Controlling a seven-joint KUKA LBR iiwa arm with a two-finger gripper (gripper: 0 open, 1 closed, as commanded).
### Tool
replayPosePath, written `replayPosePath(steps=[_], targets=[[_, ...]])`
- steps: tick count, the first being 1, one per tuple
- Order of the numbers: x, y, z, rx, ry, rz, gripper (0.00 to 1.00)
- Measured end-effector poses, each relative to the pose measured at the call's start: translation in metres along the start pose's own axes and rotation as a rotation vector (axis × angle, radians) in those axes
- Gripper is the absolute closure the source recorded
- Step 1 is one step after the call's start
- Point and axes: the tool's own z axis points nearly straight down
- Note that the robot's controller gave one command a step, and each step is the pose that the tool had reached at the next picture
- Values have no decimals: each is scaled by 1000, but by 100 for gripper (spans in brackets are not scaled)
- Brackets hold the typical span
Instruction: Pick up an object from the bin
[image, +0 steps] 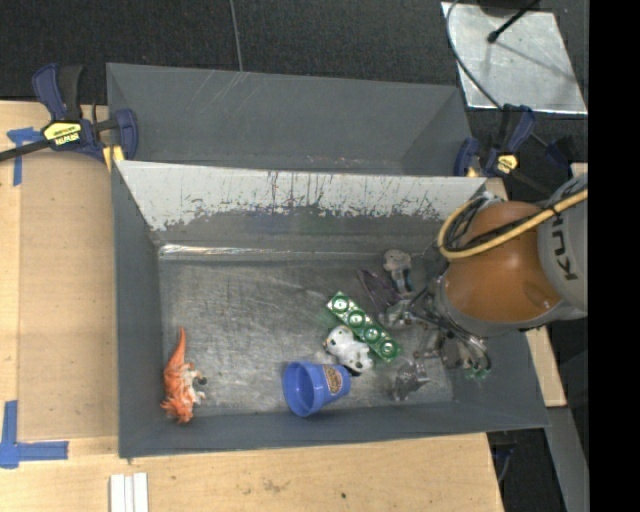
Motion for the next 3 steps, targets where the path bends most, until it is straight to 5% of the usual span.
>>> replayPosePath(steps=[2, 3], targets=[[13, 27, -16, -1, 2, 131, 0], [13, 37, 7, -1, 5, 236, 0]])
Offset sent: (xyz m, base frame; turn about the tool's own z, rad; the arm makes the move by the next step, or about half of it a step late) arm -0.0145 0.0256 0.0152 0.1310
